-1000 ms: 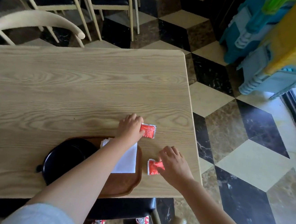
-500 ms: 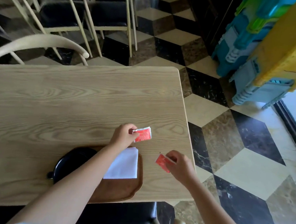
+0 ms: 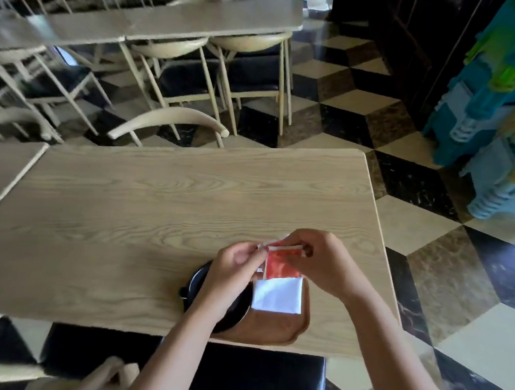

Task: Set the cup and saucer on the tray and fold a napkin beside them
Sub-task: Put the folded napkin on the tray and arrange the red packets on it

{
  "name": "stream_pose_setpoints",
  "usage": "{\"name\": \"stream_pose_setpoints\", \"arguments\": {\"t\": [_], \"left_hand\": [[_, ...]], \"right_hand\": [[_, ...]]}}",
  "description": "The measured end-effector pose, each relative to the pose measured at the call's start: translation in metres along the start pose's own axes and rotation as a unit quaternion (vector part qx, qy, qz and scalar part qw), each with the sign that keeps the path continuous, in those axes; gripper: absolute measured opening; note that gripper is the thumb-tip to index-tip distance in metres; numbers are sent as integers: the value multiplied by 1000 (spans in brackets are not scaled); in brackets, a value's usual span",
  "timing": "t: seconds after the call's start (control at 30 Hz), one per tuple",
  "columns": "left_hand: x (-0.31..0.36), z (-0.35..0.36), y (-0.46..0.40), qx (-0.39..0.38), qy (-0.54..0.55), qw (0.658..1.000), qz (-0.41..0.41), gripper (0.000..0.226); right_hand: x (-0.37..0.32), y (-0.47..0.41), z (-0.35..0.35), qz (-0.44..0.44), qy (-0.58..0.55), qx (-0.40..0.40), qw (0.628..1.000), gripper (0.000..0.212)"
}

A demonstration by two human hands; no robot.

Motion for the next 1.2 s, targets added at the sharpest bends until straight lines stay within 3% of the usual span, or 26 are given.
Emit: {"name": "stream_pose_setpoints", "arguments": {"t": [0.13, 0.2, 0.27, 0.37, 0.47, 0.6, 0.7, 0.77, 0.83, 1.0, 1.1, 1.2], "left_hand": [[7, -18, 23, 30, -45, 997, 59, 21], [5, -27, 32, 58, -34, 996, 65, 19], [2, -33, 38, 73, 0, 996, 59, 12], [2, -37, 43, 58, 27, 997, 52, 11], [0, -34, 44, 69, 51, 996, 26, 10], [11, -35, 63, 236, 13, 970, 56, 13], [36, -18, 79, 188, 41, 976, 104, 14], [45, -11, 80, 151, 94, 976, 122, 22], [49, -11, 77, 152, 155, 969, 114, 14], [46, -18, 79, 182, 173, 963, 101, 14], [44, -30, 75, 189, 116, 969, 108, 21], [46, -43, 68, 139, 58, 982, 117, 19]], "right_hand": [[-17, 5, 17, -26, -18, 39, 999, 29], [-19, 9, 23, -35, -52, 94, 994, 42], [-17, 14, 31, -27, -90, 89, 992, 44], [-16, 28, 44, 3, -234, 44, 971, 18], [-16, 39, 50, 4, -276, 113, 954, 7], [-24, 50, 49, -67, -137, 286, 946, 18], [-41, 62, 50, -212, 18, 362, 908, 10], [-49, 68, 56, -284, 58, 370, 883, 11], [-54, 72, 59, -323, 58, 373, 868, 8], [-54, 76, 60, -338, 35, 338, 878, 13], [-53, 76, 51, -291, -14, 309, 905, 25], [-47, 67, 33, -154, -105, 267, 945, 37]]}}
Point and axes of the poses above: each hand's wrist, its own y-axis away from the middle knuckle, its own z-axis out of the palm, x = y × z, the point moved 4 cm from there along -y, towards the middle knuckle, and after that the axes turned 11 degrees about -y, right-handed, at the moved point
